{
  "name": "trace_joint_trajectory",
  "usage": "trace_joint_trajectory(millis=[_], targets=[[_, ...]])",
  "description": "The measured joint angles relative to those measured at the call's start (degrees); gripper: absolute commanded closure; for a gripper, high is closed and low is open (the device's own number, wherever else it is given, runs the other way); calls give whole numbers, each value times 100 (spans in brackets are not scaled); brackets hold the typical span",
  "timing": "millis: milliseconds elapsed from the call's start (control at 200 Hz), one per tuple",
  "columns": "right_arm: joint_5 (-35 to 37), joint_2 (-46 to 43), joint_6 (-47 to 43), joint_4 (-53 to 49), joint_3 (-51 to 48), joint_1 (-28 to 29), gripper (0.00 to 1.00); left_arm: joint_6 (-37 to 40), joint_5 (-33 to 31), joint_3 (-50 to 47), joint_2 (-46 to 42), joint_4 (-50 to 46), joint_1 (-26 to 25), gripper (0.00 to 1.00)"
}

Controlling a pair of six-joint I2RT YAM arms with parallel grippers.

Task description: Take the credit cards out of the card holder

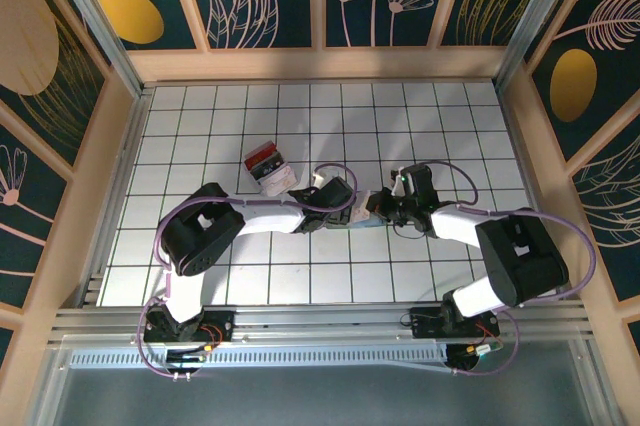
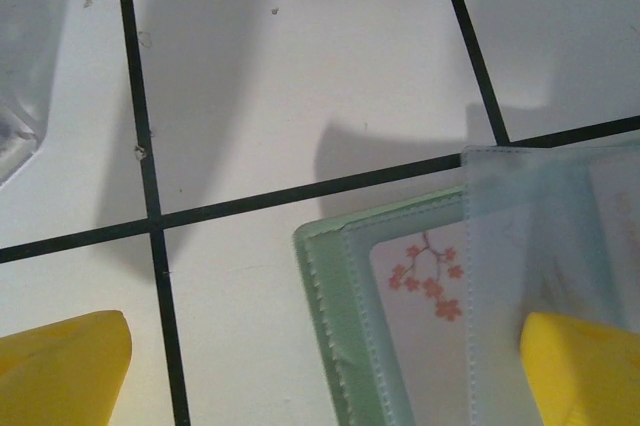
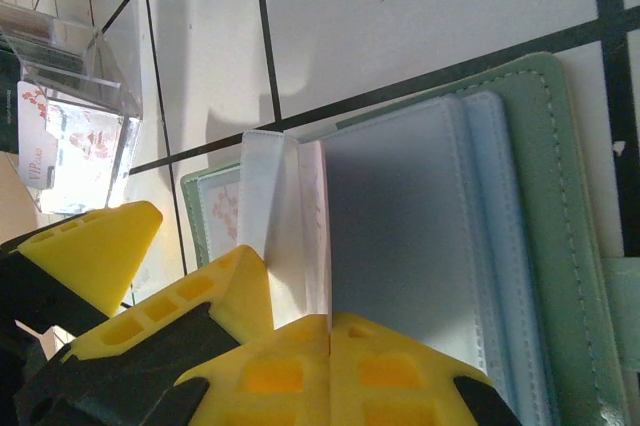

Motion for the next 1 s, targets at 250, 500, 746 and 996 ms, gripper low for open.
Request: trace_joint_trajectory(millis=[250,500,746,996], targets=[[157,-101,-20,-39,0,0,100,-2,-85,0,-39,-66,0,1],[225,-236,-20,-39,0,-2,100,-48,-118,0,-352,-63,0,1],[352,-452,-125,-68,0,-7,100,-151,-238,-2,-645,2,13,1],[518,-636,-256,-240,68,-13,100,-302,-234,-216,-964,326,136,1]])
